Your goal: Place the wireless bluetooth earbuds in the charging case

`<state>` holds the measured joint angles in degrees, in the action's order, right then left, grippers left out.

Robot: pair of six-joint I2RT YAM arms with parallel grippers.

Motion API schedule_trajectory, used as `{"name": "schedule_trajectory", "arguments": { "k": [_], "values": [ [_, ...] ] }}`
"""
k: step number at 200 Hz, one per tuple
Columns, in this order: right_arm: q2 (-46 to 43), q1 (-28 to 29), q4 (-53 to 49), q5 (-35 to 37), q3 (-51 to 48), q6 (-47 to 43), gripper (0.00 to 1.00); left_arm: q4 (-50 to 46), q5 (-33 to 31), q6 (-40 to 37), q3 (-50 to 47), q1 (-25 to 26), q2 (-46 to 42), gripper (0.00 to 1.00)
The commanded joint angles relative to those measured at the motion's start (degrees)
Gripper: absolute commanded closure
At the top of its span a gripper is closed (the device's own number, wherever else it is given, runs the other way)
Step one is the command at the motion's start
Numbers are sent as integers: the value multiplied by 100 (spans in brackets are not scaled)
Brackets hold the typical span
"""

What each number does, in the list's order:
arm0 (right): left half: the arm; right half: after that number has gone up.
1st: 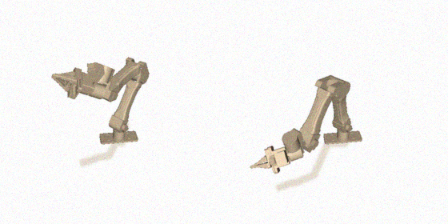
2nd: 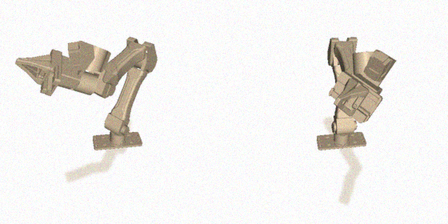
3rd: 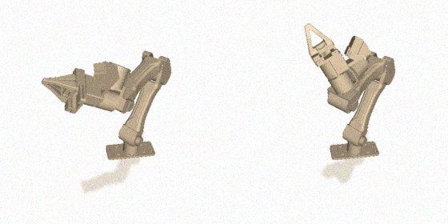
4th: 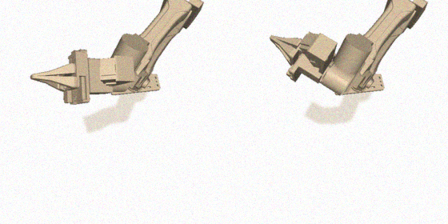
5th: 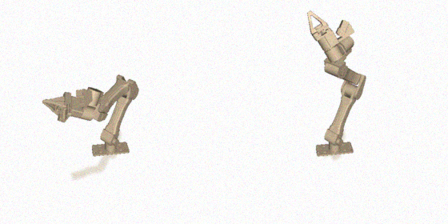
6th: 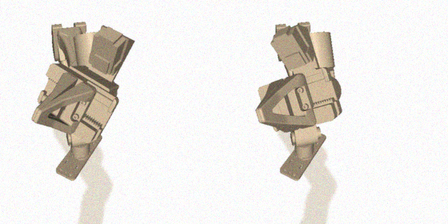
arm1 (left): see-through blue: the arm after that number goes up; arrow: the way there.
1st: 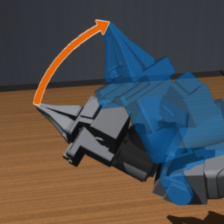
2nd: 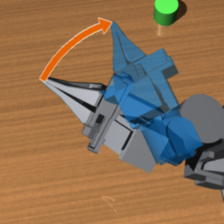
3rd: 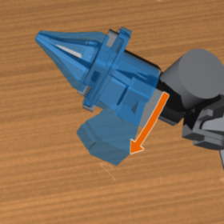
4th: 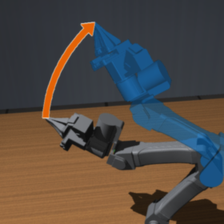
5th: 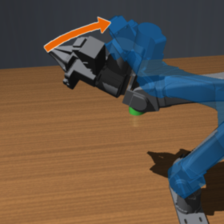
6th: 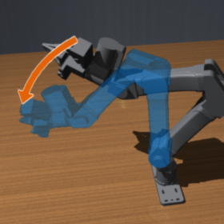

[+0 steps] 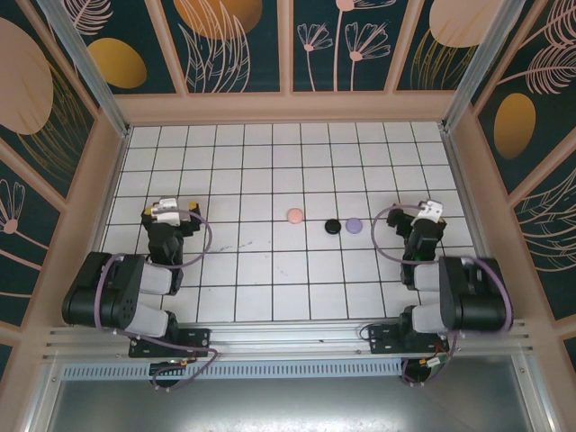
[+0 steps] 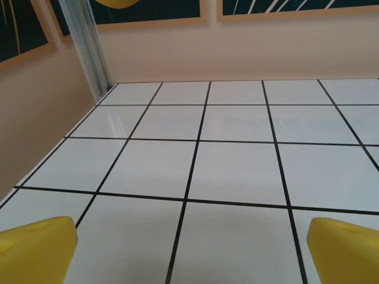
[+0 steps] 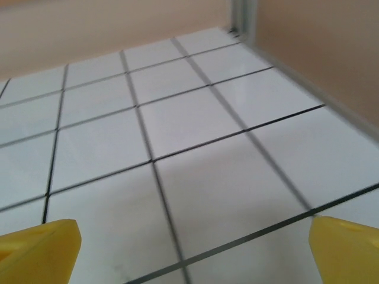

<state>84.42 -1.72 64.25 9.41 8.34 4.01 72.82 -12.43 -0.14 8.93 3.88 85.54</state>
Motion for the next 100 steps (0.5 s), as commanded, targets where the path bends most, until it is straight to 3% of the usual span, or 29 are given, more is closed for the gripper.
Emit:
{"name": "schedule_trajectory", "arguments": {
  "k": [1, 4, 9, 37, 100],
  "values": [
    [325, 14, 534, -832, 593, -321, 1, 130, 739, 264, 381, -256, 141, 1],
    [319, -36, 295, -1056, 645, -298, 1, 19, 810, 284, 427, -298, 120, 1],
    [447, -105, 827, -1190, 494, -271, 1, 128, 895, 341, 419, -360, 171, 1],
    [362, 156, 839, -508, 429, -336, 1, -10, 944, 411, 482, -414, 175, 1],
    [394, -4, 675, -835, 536, -278, 1, -40, 893, 428, 516, -414, 200, 1]
  ]
}}
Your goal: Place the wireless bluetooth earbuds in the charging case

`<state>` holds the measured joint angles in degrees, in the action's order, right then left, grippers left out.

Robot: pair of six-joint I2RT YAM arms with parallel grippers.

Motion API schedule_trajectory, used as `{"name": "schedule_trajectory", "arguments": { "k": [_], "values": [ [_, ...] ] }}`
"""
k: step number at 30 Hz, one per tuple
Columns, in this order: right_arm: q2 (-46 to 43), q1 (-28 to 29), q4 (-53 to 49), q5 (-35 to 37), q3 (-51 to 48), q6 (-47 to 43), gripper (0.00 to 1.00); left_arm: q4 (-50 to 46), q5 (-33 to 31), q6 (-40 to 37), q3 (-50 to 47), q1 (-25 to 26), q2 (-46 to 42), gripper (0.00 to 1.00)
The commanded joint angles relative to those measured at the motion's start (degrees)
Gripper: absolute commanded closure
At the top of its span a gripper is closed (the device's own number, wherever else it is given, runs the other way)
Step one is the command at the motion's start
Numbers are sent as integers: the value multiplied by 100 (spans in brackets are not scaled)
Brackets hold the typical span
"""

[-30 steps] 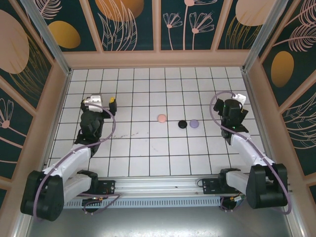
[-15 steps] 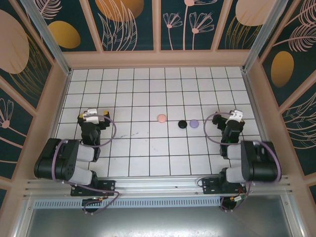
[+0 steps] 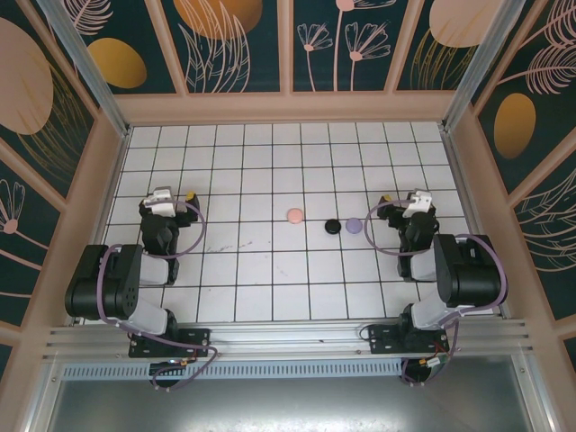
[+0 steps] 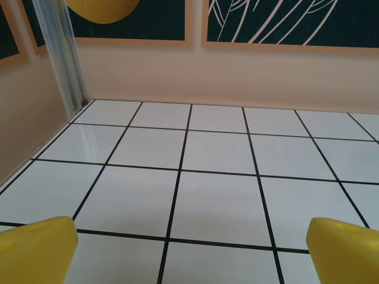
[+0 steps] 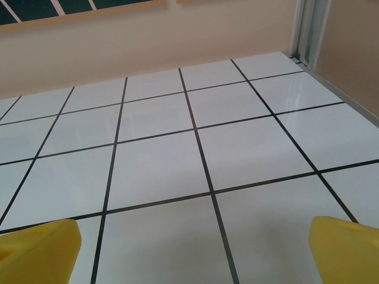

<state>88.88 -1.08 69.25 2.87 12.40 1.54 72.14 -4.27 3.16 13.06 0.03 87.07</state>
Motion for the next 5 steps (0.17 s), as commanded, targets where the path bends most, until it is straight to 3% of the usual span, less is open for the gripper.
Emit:
{"name": "schedule_trajectory", "arguments": {
  "k": [1, 5],
  "values": [
    [-53, -72, 175, -178, 126, -31, 1, 28, 77, 98, 102, -30, 47, 1],
    [-63, -73, 207, -182, 109, -47, 1, 85, 15, 98, 49, -30, 4, 1]
  ]
}}
